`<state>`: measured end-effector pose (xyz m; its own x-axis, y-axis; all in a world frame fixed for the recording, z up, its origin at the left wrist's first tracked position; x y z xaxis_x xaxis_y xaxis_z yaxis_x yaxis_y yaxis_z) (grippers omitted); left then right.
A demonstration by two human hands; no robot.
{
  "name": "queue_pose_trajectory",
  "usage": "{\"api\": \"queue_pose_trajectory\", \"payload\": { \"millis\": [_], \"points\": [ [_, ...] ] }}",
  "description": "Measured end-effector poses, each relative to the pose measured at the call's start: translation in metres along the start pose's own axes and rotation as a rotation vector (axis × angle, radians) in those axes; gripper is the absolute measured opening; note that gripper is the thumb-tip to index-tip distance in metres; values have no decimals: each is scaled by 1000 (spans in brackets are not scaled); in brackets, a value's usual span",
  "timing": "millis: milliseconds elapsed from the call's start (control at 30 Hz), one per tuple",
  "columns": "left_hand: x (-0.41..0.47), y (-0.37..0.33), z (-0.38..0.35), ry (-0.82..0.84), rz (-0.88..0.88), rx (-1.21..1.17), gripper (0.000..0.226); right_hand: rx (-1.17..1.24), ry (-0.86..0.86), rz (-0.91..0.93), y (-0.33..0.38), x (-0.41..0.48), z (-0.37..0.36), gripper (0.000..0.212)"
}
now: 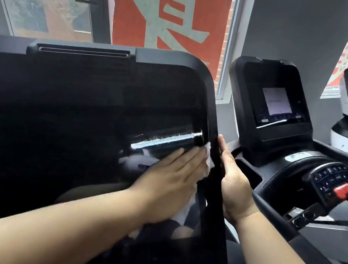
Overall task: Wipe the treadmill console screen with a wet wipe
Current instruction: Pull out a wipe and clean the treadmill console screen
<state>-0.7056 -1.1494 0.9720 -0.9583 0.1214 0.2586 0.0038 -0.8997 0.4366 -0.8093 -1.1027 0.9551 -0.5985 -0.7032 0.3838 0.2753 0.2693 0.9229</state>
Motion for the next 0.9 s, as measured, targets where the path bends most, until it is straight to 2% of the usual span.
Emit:
{"api": "queue_pose_trajectory", "payload": {
  "millis": [67, 133, 200, 267, 400, 467, 567, 633, 700, 767, 833, 900],
  "points": [
    [-6, 18, 5, 9, 43, 42, 58, -29, 5, -15, -5, -5, 2, 46],
    [10, 62, 24, -34, 200, 123, 58, 26, 6, -34, -8, -9, 3, 41],
    [32, 106, 40, -7, 395, -10, 53, 102, 9, -59, -13, -10, 2, 39],
    [50, 110, 43, -30, 499, -99, 53, 151, 15, -66, -15, -11, 2, 39],
    [37, 28, 16, -79, 313, 22, 45, 228, 33, -43, -20, -8, 1, 37],
    [24, 27, 13, -111, 284, 90, 42, 269, 58, -56, -23, -7, -2, 39],
    [39, 85, 44, -177, 478, 224, 53, 228, 35, -36, -22, -7, 0, 40],
    [63, 111, 51, -87, 546, 1, 60, 215, 20, -41, -25, -9, 2, 40],
    [78, 95, 43, -21, 527, -102, 65, 166, -6, -47, -28, -8, 7, 39],
    [67, 56, 24, -12, 409, -50, 65, 107, 6, -39, -25, -8, 7, 39],
    [31, 11, 2, -54, 258, 36, 60, 269, 46, -87, -27, -7, 4, 41],
    [-6, -23, -17, 11, 89, 136, 58, 390, 75, -129, -29, -9, -1, 43]
  ]
}}
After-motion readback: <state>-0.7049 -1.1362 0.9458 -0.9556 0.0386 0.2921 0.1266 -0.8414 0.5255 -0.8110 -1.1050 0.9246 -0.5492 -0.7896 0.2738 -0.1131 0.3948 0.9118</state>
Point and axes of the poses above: each hand's wrist, its own x-axis towards the middle knuckle, its own z-axis out of the back of the hand, y = z × x, the point moved 9 cm from there along x, towards the middle knuckle, and after that the axes turned 10 degrees about y, right-handed, at the moved point
